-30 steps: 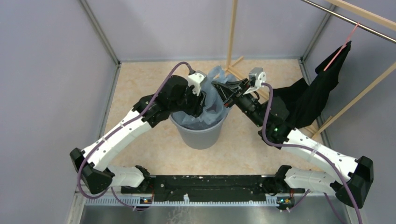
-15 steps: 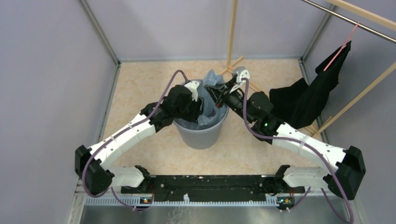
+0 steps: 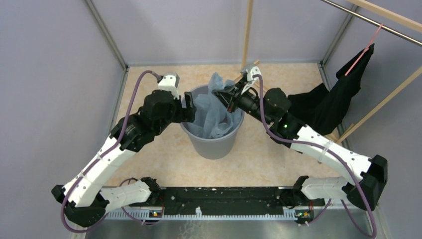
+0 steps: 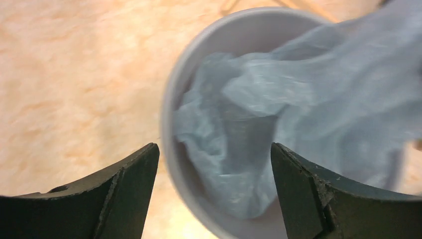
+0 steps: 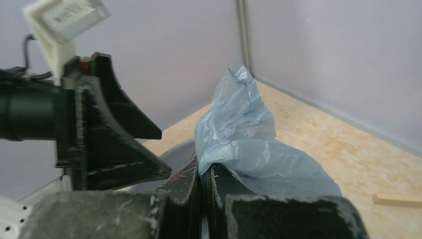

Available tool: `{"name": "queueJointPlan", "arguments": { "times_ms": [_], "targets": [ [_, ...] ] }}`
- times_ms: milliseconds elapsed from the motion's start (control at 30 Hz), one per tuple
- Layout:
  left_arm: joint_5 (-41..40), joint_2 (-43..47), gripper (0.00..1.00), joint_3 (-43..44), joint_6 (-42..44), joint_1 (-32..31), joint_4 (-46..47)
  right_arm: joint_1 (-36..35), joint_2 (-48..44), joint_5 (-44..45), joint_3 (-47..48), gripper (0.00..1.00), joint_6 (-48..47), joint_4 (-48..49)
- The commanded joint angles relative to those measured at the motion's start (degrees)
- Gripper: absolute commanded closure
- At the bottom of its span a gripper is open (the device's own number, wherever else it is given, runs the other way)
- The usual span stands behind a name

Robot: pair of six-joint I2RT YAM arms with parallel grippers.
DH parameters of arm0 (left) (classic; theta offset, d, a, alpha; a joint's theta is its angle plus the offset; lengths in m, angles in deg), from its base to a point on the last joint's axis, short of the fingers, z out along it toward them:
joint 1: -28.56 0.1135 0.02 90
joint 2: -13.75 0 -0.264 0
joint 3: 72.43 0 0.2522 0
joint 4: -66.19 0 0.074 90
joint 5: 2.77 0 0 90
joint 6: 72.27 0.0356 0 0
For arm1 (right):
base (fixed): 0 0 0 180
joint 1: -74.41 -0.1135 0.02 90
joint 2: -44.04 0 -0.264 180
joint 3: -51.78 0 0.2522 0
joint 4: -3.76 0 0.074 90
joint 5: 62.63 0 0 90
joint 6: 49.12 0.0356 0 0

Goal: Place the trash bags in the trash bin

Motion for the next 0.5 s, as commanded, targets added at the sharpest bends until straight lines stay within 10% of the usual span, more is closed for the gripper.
{"name": "queueJointPlan", "arguments": {
  "times_ms": [0, 467],
  "targets": [
    [-13.05, -0.31, 0.18, -2.73, -3.75, 0.61, -6.97, 0.25, 4.60, -10.86, 7.92, 1.00, -0.15, -5.93],
    [8.50, -3.41, 0.69, -12.48, -6.09, 0.83, 11.15, 0.26, 15.30, -4.11, 19.14, 1.00, 3.84, -22.46]
  ]
}}
